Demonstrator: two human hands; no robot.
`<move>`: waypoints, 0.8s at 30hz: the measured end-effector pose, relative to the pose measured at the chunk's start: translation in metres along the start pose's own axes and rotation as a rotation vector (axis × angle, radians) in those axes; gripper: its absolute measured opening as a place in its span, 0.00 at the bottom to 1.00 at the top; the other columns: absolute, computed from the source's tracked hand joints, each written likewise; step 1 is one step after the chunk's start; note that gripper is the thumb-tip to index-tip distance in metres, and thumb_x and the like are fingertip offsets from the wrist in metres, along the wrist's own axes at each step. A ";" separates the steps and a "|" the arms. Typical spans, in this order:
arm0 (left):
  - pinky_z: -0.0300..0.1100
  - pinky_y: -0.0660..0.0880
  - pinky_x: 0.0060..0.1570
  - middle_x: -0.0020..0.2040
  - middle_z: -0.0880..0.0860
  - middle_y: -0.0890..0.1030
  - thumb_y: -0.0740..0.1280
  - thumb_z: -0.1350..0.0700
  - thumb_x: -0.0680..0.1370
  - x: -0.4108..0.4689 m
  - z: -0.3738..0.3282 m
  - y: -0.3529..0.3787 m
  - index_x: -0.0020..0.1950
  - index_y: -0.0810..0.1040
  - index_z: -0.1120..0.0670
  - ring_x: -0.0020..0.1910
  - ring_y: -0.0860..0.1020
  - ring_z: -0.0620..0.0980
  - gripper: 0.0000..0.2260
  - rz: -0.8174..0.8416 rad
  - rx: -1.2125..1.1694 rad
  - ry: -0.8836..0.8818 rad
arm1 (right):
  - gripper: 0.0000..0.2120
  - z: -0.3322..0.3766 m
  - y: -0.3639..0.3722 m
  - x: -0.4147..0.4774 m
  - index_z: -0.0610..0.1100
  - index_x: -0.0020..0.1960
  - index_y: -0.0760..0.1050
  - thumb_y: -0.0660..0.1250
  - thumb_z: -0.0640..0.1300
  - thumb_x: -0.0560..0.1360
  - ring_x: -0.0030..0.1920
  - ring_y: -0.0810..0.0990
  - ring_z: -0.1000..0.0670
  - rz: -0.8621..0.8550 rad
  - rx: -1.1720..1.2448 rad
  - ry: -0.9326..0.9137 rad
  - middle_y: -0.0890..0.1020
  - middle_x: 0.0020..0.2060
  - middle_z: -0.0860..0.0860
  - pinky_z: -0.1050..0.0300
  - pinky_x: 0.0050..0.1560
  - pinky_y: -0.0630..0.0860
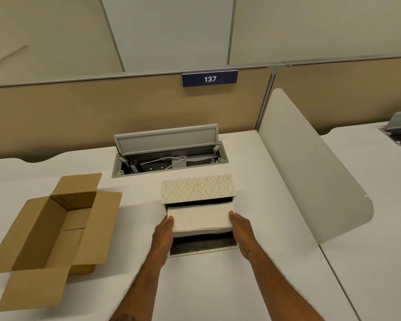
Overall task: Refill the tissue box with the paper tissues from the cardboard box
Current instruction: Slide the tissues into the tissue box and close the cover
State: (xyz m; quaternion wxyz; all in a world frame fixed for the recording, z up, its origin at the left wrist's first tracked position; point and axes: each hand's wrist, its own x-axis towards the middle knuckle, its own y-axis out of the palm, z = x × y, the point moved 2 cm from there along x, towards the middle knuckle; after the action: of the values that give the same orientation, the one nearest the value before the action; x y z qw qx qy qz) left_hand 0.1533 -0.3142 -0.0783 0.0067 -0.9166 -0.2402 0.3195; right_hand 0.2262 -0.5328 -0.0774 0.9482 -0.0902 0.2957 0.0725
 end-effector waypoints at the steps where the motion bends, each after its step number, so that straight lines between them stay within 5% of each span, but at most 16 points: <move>1: 0.54 0.65 0.72 0.72 0.56 0.69 0.55 0.46 0.82 0.000 0.002 0.000 0.75 0.63 0.53 0.70 0.68 0.57 0.22 -0.012 0.006 -0.004 | 0.23 0.000 0.001 0.001 0.41 0.71 0.69 0.55 0.54 0.83 0.64 0.75 0.46 -0.003 -0.012 -0.006 0.77 0.65 0.46 0.54 0.66 0.70; 5: 0.55 0.64 0.72 0.73 0.56 0.69 0.55 0.45 0.82 0.001 0.006 -0.001 0.75 0.63 0.52 0.71 0.67 0.58 0.23 -0.021 0.017 -0.010 | 0.22 0.002 0.002 0.005 0.41 0.68 0.73 0.54 0.53 0.83 0.59 0.76 0.47 -0.036 -0.050 -0.016 0.79 0.61 0.46 0.55 0.61 0.72; 15: 0.56 0.66 0.71 0.72 0.57 0.71 0.51 0.45 0.83 0.004 0.002 0.004 0.74 0.65 0.53 0.69 0.69 0.60 0.22 -0.130 0.288 0.072 | 0.22 0.007 0.009 0.005 0.44 0.76 0.63 0.52 0.50 0.83 0.69 0.72 0.42 -0.214 -0.306 -0.099 0.73 0.70 0.44 0.46 0.73 0.67; 21: 0.53 0.66 0.69 0.71 0.58 0.71 0.50 0.47 0.83 0.010 -0.004 -0.001 0.72 0.66 0.55 0.68 0.70 0.59 0.21 -0.093 0.344 0.020 | 0.18 0.003 0.008 0.005 0.43 0.54 0.76 0.50 0.50 0.84 0.50 0.76 0.47 -0.212 -0.324 -0.103 0.82 0.55 0.42 0.54 0.56 0.73; 24: 0.51 0.69 0.65 0.67 0.58 0.75 0.50 0.50 0.83 0.009 -0.004 -0.002 0.69 0.70 0.56 0.62 0.73 0.57 0.18 -0.081 0.362 0.034 | 0.19 0.005 0.006 0.005 0.41 0.55 0.76 0.50 0.49 0.84 0.50 0.76 0.47 -0.207 -0.349 -0.101 0.82 0.54 0.42 0.51 0.59 0.74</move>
State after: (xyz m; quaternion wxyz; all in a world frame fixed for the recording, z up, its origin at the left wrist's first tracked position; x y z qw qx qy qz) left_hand 0.1616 -0.3080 -0.0800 0.1884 -0.8953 -0.2153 0.3413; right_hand 0.2318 -0.5254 -0.0768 0.9343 -0.2792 0.2199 0.0291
